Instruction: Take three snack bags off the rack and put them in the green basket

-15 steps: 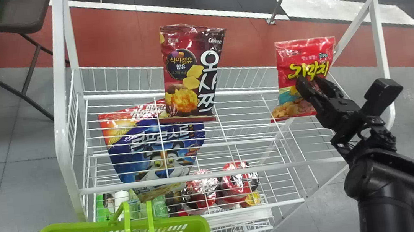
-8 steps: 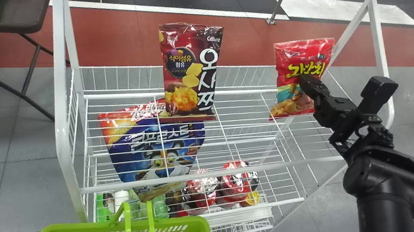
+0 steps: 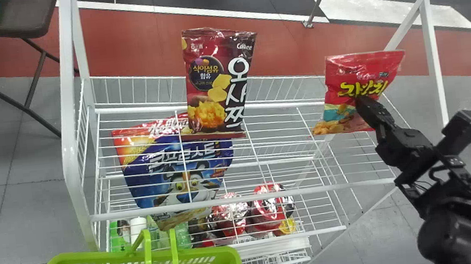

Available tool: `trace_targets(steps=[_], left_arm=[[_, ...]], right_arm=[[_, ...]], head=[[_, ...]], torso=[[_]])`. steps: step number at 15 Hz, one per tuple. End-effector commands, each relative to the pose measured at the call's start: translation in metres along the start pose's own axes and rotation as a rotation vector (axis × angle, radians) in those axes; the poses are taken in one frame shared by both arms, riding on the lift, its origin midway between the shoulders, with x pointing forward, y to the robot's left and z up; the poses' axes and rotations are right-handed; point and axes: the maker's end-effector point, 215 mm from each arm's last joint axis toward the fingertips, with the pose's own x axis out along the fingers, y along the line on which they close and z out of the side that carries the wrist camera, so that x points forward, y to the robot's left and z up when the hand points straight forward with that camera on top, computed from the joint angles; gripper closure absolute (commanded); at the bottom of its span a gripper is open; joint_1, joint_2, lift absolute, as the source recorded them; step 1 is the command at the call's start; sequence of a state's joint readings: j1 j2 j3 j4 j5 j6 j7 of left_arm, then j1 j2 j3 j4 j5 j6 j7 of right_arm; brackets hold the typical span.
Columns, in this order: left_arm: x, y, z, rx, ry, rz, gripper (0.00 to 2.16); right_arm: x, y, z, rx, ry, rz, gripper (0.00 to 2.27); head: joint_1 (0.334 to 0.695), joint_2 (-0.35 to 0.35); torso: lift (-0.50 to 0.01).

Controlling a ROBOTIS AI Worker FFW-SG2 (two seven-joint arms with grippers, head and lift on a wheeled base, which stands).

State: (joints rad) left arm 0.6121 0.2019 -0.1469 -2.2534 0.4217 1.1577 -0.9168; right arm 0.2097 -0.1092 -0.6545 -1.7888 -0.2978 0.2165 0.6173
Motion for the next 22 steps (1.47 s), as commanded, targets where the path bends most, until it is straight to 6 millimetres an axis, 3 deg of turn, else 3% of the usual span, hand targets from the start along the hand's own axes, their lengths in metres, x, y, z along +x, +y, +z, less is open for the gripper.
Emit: trace_targets(steps=[1,4,5,9,12,14,16,18,22], left_arm=[[0.003,-0.002,-0.001,0.0,0.01,-0.005,1.7],[0.003,-0.002,0.0,0.002,0.007,-0.006,1.7],[0.003,-0.002,-0.001,-0.001,0.007,-0.007,1.7],[0.003,-0.002,-0.003,-0.009,0.0,-0.011,1.7],[0.004,-0.005,-0.001,-0.002,-0.019,-0.019,1.7],[0.006,-0.007,0.0,-0.004,-0.027,-0.026,1.7],[0.008,-0.01,0.0,-0.003,-0.026,-0.031,1.7],[0.008,-0.011,0.002,0.0,-0.029,-0.033,1.7],[0.007,-0.018,0.004,0.009,-0.041,-0.039,1.7]], right_arm=[[-0.021,0.022,0.033,-0.009,-0.055,0.035,2.19],[-0.053,0.066,0.065,0.026,-0.073,0.097,2.19],[-0.064,0.087,0.063,0.055,-0.029,0.131,2.19],[-0.106,0.154,0.021,0.298,0.246,0.325,2.19],[-0.151,0.198,-0.011,0.457,0.493,0.409,2.19],[-0.191,0.227,-0.042,0.588,0.688,0.448,2.19],[-0.198,0.232,-0.05,0.602,0.72,0.455,2.19],[-0.202,0.236,-0.079,0.595,0.794,0.423,2.19],[-0.235,0.277,-0.148,0.696,0.993,0.478,2.19]], head=[[0.695,-0.35],[0.695,-0.35],[0.695,-0.35],[0.695,-0.35],[0.695,-0.35],[0.695,-0.35],[0.695,-0.35],[0.695,-0.35],[0.695,-0.35]], torso=[[-0.024],[-0.024],[-0.024],[-0.024],[-0.024],[-0.024],[-0.024],[-0.024],[-0.024]])
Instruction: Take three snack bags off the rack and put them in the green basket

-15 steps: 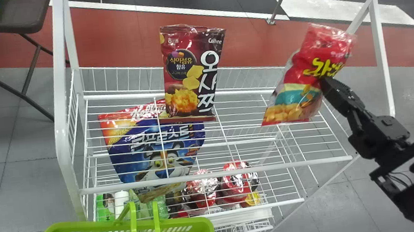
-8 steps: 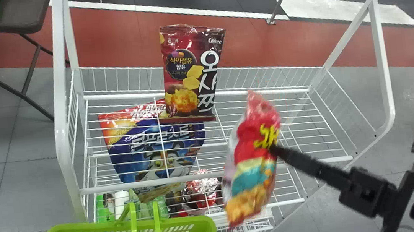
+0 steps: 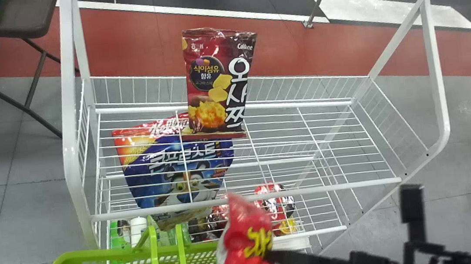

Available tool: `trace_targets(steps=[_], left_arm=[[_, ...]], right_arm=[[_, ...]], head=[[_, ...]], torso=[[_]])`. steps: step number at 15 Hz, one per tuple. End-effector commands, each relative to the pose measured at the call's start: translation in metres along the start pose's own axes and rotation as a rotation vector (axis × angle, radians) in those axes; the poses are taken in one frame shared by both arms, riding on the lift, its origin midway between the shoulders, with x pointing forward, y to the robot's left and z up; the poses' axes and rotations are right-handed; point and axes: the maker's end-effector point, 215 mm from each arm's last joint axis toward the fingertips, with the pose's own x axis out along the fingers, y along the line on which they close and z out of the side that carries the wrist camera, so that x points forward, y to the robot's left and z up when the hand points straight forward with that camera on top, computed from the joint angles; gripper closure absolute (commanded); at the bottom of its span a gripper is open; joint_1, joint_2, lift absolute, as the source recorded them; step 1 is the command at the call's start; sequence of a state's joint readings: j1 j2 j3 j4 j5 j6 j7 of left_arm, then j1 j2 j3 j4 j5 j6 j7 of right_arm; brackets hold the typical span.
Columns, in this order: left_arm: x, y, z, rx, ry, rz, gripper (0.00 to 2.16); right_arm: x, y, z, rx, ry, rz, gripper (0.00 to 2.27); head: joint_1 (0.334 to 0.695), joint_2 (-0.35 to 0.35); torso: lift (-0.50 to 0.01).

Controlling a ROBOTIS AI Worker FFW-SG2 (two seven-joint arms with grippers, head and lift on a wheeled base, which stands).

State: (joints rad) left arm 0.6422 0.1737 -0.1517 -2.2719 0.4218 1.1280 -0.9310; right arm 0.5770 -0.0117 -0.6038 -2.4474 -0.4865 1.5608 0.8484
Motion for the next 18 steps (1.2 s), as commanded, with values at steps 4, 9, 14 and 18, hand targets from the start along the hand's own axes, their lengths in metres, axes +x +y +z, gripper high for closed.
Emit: trace_targets(steps=[4,9,14,18], left_arm=[[0.0,-0.007,0.0,0.004,-0.004,-0.005,1.7],[0.002,-0.006,-0.002,0.006,0.0,-0.003,1.7],[0.001,-0.004,-0.001,0.007,-0.002,0.002,1.7],[0.001,-0.004,0.0,0.01,-0.002,0.002,1.7]], right_arm=[[0.051,-0.01,-0.053,0.034,0.136,0.043,2.19],[0.071,0.002,-0.077,0.001,0.216,0.099,2.19],[0.071,-0.015,-0.052,-0.087,0.153,0.041,0.0],[0.051,-0.03,-0.01,-0.138,0.027,-0.016,0.05]], head=[[0.695,-0.35],[0.695,-0.35],[0.695,-0.35],[0.695,-0.35]], torso=[[-0.024],[-0.024],[-0.024],[-0.024]])
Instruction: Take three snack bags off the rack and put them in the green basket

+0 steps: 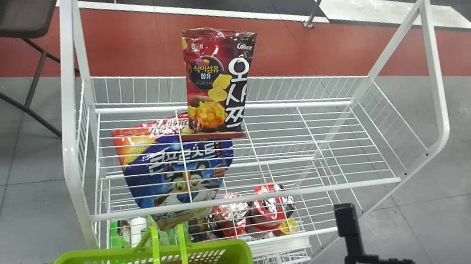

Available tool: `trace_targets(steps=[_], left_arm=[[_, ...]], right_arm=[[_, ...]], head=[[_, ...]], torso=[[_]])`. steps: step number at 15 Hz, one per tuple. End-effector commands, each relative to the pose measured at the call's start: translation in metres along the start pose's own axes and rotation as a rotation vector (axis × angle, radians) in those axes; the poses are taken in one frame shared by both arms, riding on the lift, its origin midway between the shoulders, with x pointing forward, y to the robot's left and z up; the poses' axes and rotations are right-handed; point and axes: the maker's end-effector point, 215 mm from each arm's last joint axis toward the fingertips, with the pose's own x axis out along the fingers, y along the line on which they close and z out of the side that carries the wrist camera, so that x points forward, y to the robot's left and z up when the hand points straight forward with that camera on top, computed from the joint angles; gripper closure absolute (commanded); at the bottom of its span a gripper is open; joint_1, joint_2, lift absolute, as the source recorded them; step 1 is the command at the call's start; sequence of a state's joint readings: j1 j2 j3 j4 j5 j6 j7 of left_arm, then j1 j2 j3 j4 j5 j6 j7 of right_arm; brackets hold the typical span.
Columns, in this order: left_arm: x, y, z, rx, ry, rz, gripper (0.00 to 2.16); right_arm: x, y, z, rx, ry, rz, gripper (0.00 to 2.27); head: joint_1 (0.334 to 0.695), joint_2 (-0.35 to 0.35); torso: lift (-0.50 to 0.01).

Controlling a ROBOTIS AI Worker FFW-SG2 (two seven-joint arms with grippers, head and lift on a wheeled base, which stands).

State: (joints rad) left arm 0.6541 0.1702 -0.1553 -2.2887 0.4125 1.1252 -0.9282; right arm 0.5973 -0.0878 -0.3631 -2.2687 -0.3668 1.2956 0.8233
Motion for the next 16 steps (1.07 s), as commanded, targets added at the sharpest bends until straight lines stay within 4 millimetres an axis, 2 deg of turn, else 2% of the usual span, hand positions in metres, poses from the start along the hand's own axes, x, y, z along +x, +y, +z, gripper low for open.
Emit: trace_targets(steps=[1,4,6,7,10,12,13,16], left_arm=[[0.001,0.001,0.001,0.004,0.001,0.004,1.7],[0.003,0.003,0.0,0.002,0.005,0.012,1.7],[0.003,0.003,-0.002,0.0,0.007,0.015,1.7],[0.003,0.003,-0.002,0.0,0.003,0.014,1.7],[0.004,0.007,-0.003,0.003,-0.008,0.027,1.7],[0.005,0.008,-0.003,0.002,-0.012,0.026,1.7],[0.004,0.008,-0.002,0.004,-0.014,0.025,1.7],[0.003,0.01,-0.003,-0.001,-0.019,0.019,1.7]], right_arm=[[-0.017,0.002,0.041,-0.099,-0.143,-0.016,0.05],[-0.042,0.037,0.126,-0.394,-0.452,-0.054,0.05],[-0.052,0.068,0.159,-0.529,-0.586,-0.11,0.05],[-0.051,0.08,0.165,-0.543,-0.618,-0.131,0.05],[-0.031,0.093,0.173,-0.574,-0.7,-0.277,0.07],[-0.025,0.126,0.172,-0.659,-0.77,-0.308,0.07],[-0.024,0.129,0.167,-0.648,-0.767,-0.306,0.07],[-0.042,0.135,0.165,-0.665,-0.829,-0.321,0.07]], head=[[0.695,-0.35],[0.695,-0.35],[0.695,-0.35],[0.695,-0.35],[0.695,-0.35],[0.695,-0.35],[0.695,-0.35],[0.695,-0.35]], torso=[[-0.024],[-0.024],[-0.024],[-0.024],[-0.024],[-0.024],[-0.024],[-0.024]])
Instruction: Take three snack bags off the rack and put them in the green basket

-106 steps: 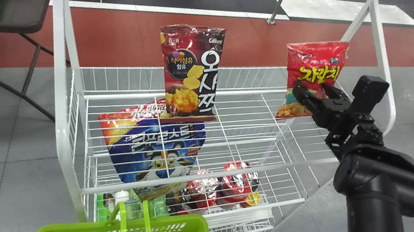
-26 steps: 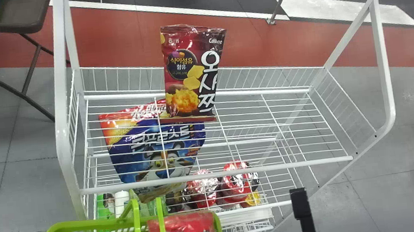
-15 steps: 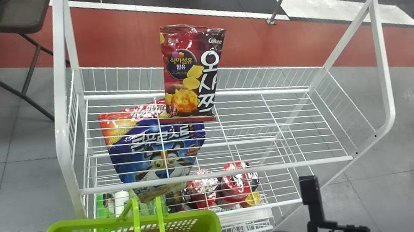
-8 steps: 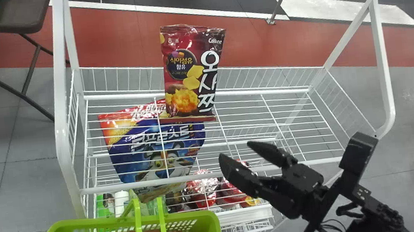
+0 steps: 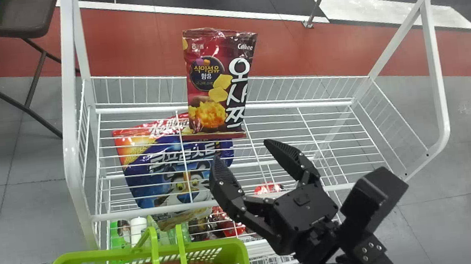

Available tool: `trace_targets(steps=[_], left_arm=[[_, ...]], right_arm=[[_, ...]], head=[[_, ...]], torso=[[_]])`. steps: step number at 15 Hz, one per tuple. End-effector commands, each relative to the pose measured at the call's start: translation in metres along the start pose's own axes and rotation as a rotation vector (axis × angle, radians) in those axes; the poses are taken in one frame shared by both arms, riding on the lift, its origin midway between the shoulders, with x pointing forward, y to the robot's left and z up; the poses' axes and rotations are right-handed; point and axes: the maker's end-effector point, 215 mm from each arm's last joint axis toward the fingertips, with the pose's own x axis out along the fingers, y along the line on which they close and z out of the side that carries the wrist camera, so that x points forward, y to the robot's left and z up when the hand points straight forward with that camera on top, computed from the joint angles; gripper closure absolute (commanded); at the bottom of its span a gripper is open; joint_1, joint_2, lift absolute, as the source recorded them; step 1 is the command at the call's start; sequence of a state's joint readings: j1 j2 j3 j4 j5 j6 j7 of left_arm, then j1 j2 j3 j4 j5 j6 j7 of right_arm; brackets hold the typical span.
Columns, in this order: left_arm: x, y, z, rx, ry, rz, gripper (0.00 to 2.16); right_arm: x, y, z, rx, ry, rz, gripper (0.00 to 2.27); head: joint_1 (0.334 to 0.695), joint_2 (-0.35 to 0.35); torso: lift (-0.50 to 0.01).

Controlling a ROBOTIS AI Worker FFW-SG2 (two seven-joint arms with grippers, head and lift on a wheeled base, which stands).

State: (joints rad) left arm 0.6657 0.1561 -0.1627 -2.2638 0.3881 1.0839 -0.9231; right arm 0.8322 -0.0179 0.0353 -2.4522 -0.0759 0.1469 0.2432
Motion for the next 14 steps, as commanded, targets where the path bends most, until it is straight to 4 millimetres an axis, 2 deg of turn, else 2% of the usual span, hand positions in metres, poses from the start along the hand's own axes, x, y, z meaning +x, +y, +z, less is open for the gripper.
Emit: trace_targets(steps=[1,6,14], left_arm=[[-0.002,0.002,0.002,0.003,-0.009,0.001,1.7],[-0.002,0.002,0.003,0.006,-0.015,-0.003,1.7],[-0.004,0.0,0.003,0.008,-0.021,-0.01,1.7]], right_arm=[[-0.011,-0.004,0.006,-0.018,-0.029,-0.009,0.07],[-0.023,-0.02,0.0,-0.014,-0.002,-0.024,0.07],[-0.022,-0.016,0.003,-0.004,-0.014,-0.01,0.07]], head=[[0.695,-0.35],[0.695,-0.35],[0.695,-0.35]], torso=[[-0.024],[-0.024],[-0.024]])
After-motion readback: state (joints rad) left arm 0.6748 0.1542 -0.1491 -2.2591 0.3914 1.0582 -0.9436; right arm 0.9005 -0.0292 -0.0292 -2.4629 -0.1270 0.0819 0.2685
